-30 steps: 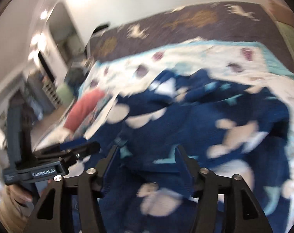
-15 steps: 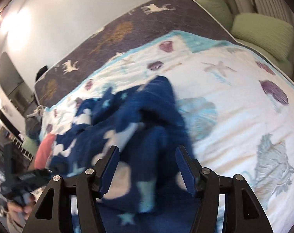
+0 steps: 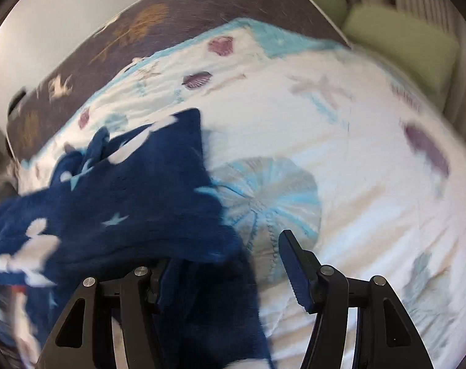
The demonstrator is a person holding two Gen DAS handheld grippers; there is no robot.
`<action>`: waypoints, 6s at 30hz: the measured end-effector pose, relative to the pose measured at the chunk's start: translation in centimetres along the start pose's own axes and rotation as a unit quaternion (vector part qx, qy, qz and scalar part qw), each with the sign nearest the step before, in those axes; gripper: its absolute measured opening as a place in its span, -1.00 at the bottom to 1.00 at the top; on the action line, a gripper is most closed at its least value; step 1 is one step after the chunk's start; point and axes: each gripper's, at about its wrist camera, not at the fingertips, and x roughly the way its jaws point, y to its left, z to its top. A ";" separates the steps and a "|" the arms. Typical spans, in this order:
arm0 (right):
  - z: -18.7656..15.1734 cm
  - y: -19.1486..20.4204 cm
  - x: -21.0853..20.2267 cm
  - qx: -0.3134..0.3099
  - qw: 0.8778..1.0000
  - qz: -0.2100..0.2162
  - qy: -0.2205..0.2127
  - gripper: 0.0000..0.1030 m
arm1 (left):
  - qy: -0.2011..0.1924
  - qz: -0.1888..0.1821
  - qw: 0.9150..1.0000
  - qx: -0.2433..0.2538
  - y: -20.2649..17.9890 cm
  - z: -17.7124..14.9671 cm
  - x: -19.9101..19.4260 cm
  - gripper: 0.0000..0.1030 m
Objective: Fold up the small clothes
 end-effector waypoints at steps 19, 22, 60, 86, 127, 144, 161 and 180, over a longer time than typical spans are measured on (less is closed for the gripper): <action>-1.4 -1.2 -2.5 0.001 1.000 0.020 -0.013 0.21 | 0.083 0.027 0.993 -0.074 7.2 -5.6 3.7 0.47; -1.7 -1.6 -2.1 0.015 1.000 0.024 -0.012 0.21 | 0.111 0.038 0.988 -0.096 8.1 -4.7 6.5 0.15; -1.5 7.0 -6.2 -0.118 0.984 0.111 -0.075 0.19 | 0.100 0.113 0.988 0.027 2.8 -5.8 9.2 0.05; -10.6 1.2 -14.7 -0.191 0.979 0.015 -0.066 0.43 | 0.058 0.143 0.986 0.070 3.9 -13.6 -7.1 0.57; -32.1 -0.8 -23.6 -0.223 0.965 0.128 -0.056 0.27 | 0.151 -0.019 0.974 0.167 -12.8 -28.5 -11.8 0.59; -37.7 6.5 -23.1 -0.433 0.890 0.133 -0.057 -0.21 | 0.145 -0.001 0.985 0.099 -9.6 -25.9 -13.1 -0.68; -38.9 10.5 -19.9 -0.532 0.837 0.061 -0.112 -0.44 | 0.138 -0.021 0.988 0.069 -7.7 -24.6 -13.6 -0.68; -38.1 8.3 -20.6 -0.494 0.848 0.192 -0.005 -0.61 | 0.123 -0.092 0.978 0.140 -10.6 -23.5 -15.5 -0.72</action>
